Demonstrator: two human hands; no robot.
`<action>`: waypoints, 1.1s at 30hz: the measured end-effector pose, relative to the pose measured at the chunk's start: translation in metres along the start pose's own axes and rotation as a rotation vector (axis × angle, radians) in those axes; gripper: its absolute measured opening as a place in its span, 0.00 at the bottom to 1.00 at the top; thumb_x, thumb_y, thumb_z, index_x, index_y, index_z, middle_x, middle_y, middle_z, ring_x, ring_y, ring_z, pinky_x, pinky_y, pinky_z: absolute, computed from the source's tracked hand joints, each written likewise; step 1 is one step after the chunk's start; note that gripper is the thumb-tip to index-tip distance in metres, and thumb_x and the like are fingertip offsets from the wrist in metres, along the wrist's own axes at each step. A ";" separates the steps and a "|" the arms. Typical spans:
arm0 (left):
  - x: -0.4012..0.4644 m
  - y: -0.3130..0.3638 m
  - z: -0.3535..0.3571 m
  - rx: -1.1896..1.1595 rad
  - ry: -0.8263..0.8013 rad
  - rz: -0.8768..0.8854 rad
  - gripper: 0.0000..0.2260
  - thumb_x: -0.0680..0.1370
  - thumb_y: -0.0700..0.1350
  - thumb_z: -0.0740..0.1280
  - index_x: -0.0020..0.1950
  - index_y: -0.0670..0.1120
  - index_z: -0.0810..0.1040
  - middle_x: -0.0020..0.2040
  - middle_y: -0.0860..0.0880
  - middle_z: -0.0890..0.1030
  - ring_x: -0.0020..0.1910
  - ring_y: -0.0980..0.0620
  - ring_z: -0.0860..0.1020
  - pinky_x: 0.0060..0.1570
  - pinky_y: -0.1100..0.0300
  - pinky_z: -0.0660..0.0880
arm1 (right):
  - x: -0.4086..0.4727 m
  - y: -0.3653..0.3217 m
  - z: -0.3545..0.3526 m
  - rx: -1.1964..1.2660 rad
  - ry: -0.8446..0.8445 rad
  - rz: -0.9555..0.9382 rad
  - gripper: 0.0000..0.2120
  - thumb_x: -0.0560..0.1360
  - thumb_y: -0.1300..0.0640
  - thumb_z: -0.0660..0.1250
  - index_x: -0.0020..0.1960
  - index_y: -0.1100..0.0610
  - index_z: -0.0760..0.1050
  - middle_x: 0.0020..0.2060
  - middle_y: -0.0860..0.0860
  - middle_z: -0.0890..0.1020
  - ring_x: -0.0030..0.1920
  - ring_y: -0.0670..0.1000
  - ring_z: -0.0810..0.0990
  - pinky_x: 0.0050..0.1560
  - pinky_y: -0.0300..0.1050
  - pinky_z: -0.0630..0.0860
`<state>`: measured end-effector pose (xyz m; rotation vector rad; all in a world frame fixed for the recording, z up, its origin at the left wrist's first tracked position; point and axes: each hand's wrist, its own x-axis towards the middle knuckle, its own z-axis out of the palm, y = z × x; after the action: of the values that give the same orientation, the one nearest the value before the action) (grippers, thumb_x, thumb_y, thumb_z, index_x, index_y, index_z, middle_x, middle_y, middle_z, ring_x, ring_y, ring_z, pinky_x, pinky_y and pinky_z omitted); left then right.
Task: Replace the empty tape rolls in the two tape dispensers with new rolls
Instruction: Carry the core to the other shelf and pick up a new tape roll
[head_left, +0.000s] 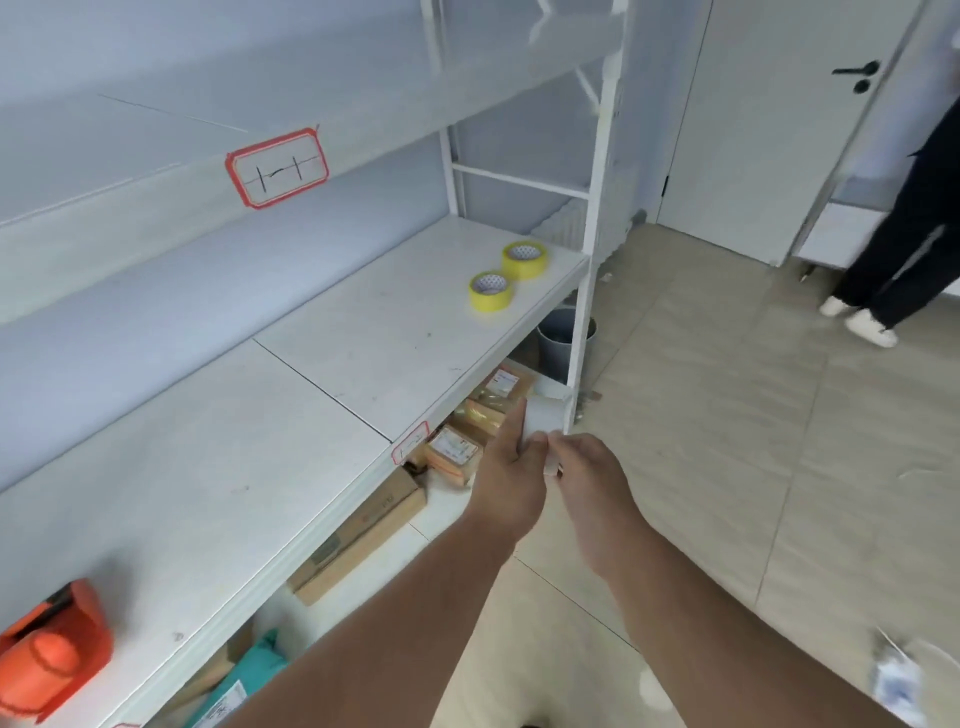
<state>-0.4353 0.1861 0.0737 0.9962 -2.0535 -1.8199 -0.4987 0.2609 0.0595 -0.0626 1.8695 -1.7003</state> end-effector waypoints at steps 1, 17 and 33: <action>0.007 0.003 0.005 0.003 -0.015 0.009 0.22 0.87 0.46 0.58 0.80 0.60 0.64 0.64 0.68 0.72 0.66 0.67 0.72 0.60 0.73 0.63 | 0.005 -0.003 -0.004 -0.002 0.012 -0.004 0.12 0.84 0.54 0.64 0.43 0.54 0.79 0.39 0.48 0.83 0.47 0.51 0.82 0.54 0.49 0.75; 0.106 0.045 0.136 0.021 -0.045 0.067 0.20 0.86 0.45 0.59 0.76 0.63 0.69 0.62 0.64 0.80 0.63 0.66 0.76 0.62 0.64 0.70 | 0.124 -0.043 -0.122 -0.008 0.023 -0.071 0.12 0.81 0.53 0.65 0.40 0.54 0.77 0.37 0.48 0.81 0.43 0.52 0.79 0.50 0.48 0.74; 0.216 0.082 0.240 0.086 -0.020 0.028 0.23 0.83 0.51 0.58 0.79 0.61 0.68 0.74 0.47 0.77 0.73 0.45 0.75 0.70 0.50 0.72 | 0.251 -0.082 -0.206 0.032 -0.053 -0.012 0.13 0.82 0.54 0.64 0.38 0.52 0.76 0.33 0.44 0.82 0.41 0.48 0.80 0.51 0.45 0.77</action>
<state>-0.7623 0.2441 0.0437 0.9694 -2.1634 -1.7482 -0.8265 0.3237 0.0339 -0.1050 1.8064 -1.7195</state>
